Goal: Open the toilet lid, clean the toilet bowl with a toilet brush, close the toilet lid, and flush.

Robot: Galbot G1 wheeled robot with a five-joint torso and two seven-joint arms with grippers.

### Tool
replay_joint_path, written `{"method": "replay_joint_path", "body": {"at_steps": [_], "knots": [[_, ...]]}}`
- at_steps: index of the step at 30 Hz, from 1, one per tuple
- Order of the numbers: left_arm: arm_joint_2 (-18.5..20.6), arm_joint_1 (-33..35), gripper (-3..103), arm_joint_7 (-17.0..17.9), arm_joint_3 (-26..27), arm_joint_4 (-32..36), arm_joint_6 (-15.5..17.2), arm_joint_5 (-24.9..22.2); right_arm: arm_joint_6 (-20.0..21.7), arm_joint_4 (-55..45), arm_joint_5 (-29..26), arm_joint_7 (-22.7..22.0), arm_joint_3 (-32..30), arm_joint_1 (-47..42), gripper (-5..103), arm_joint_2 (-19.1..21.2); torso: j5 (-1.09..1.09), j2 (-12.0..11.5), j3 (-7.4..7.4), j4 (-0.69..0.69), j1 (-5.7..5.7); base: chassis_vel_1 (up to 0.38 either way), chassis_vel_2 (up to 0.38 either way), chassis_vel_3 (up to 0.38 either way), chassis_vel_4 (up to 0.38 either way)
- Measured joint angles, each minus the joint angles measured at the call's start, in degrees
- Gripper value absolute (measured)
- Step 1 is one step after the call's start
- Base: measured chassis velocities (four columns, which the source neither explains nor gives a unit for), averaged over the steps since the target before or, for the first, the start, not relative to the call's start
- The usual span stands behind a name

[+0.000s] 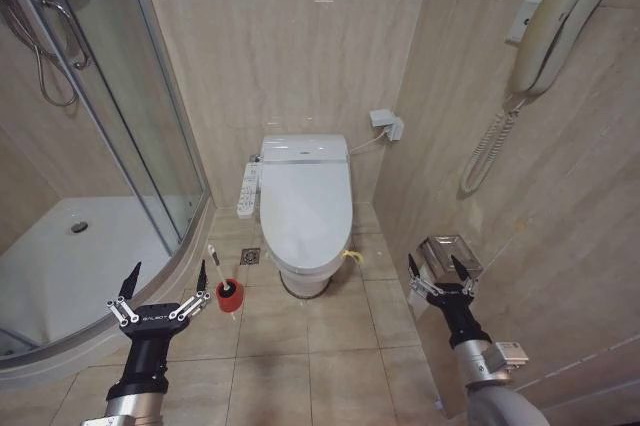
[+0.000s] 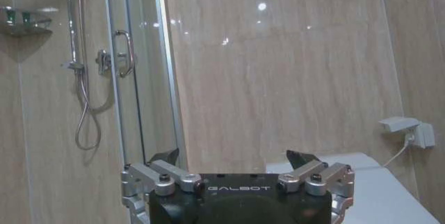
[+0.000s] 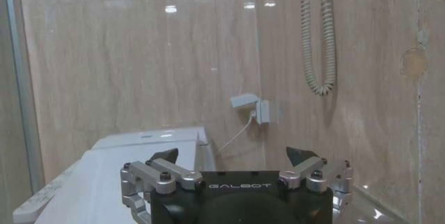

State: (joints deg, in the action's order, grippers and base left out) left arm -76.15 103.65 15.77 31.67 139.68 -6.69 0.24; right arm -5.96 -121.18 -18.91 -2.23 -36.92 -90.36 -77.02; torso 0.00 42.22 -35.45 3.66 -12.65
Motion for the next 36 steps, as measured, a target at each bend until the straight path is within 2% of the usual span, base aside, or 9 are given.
{"method": "replay_joint_path", "body": {"at_steps": [23, 36], "knots": [[0.0, 0.0, 100, 0.0, 0.0, 0.0, 0.0, 0.0, -1.7, 0.5, -0.8, 0.6, -0.6, -0.9, 100, -0.2, 0.0, 0.0, 0.0, 0.0, 0.0, 0.0, 0.0, 0.0, 0.0], [0.0, 0.0, 100, 0.0, 0.0, 0.0, 0.0, 0.0, -0.6, -2.1, -1.5, 0.4, -0.1, -0.9, 100, 0.5, 0.0, 0.0, 0.0, 0.0, 0.0, 0.0, 0.0, 0.0, 0.0]]}}
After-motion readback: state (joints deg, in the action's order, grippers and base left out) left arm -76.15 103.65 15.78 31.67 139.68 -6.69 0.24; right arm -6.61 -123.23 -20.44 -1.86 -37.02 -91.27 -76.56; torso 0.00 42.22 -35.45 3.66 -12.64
